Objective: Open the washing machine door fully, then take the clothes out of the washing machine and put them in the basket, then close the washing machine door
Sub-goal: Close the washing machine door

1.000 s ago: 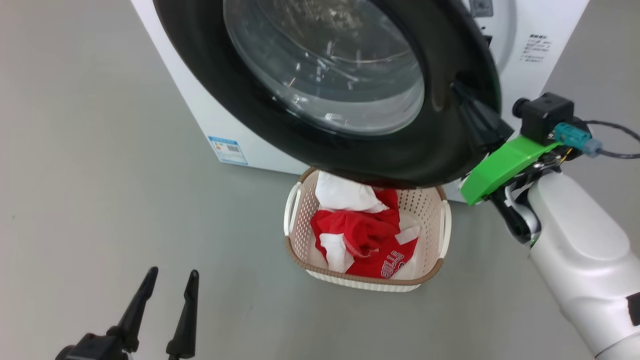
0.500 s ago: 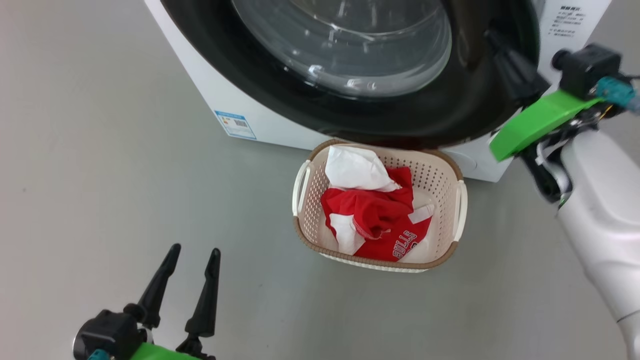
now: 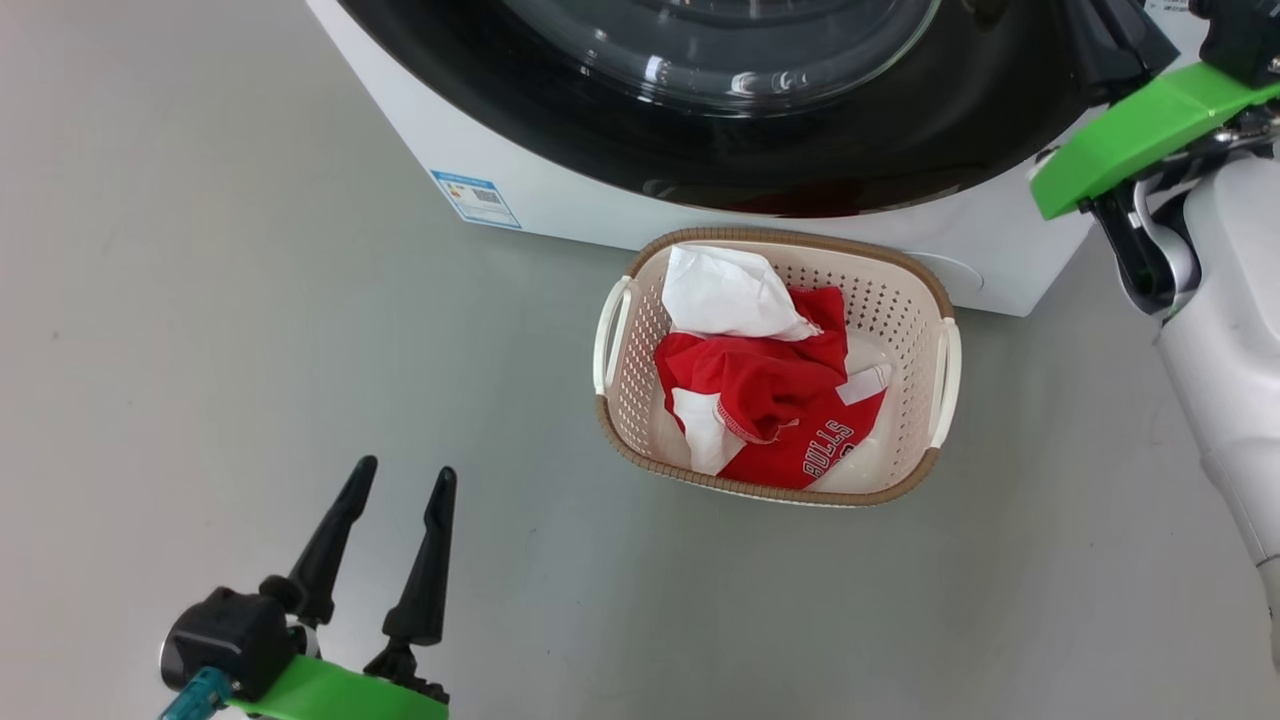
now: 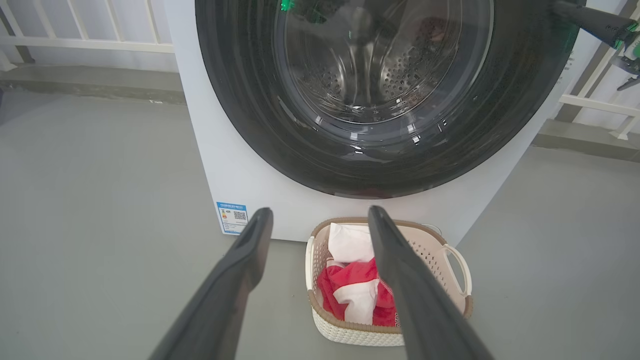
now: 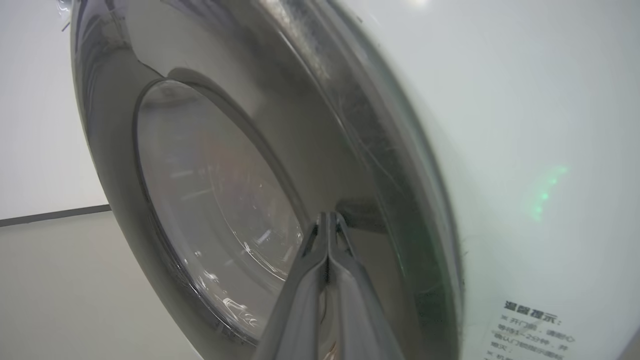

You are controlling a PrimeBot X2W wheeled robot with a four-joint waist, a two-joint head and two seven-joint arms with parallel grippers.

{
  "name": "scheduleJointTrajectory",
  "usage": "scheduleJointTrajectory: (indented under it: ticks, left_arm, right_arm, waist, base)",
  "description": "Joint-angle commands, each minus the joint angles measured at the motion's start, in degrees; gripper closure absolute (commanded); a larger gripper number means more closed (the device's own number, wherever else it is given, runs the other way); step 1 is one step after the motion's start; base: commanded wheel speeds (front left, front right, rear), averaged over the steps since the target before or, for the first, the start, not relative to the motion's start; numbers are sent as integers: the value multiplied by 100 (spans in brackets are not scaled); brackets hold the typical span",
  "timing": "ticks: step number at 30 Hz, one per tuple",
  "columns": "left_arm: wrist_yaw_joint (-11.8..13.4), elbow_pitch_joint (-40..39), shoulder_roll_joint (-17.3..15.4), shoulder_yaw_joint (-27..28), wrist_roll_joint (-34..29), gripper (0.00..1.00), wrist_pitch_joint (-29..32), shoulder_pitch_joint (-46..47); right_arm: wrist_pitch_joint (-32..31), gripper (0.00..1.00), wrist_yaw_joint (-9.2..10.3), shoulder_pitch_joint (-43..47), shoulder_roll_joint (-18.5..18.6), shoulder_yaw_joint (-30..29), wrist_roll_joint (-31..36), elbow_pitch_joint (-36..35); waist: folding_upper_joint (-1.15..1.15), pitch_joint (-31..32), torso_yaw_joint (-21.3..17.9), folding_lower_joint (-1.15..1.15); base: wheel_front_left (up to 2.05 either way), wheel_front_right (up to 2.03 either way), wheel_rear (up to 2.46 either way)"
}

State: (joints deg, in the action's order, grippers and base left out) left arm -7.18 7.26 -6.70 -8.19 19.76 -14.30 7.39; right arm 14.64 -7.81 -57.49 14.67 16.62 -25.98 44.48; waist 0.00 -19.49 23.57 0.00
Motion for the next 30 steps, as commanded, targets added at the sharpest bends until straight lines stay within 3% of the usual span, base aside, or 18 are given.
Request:
scheduleJointTrajectory:
  ticks: [1, 15, 16, 18, 20, 21, 30]
  left_arm:
    - [-31, -100, -178, 162, 43, 0, -70, 168]
    - [-31, 38, -244, 11, 40, 0, -70, 255]
    - [-31, 59, -253, 6, 41, 0, -70, 252]
    - [-31, 86, -256, 9, 42, 0, -70, 256]
    - [-31, 111, -250, 12, 60, 0, -70, 248]
    - [-31, 140, -239, 17, 101, 0, -70, 235]
    - [-31, 377, -223, 77, 199, 0, -70, 196]
  right_arm:
    - [36, 100, 32, -226, -29, -114, 57, -126]
    - [36, 100, 32, -100, -148, -338, 96, -358]
    - [36, 94, 32, -29, -158, -356, 100, -429]
    - [36, 57, 32, 132, -185, -409, 123, -616]
    - [36, 5, 32, 332, -227, -467, 201, -859]
    - [36, 0, 32, 448, -264, -520, 247, -976]
    - [36, 0, 32, 1392, -603, -395, 505, -1682]
  waist:
    - [0, -14, 2, 0]
    - [0, 47, -81, 0]
    - [0, 72, -106, 0]
    - [0, 131, -171, 0]
    - [0, 204, -263, 0]
    - [0, 243, -323, 0]
    - [0, 643, -967, 0]
  base:
    - [0, 0, 0]
    - [0, 0, 0]
    - [0, 0, 0]
    - [0, 0, 0]
    - [0, 0, 0]
    - [0, 0, 0]
    - [0, 0, 0]
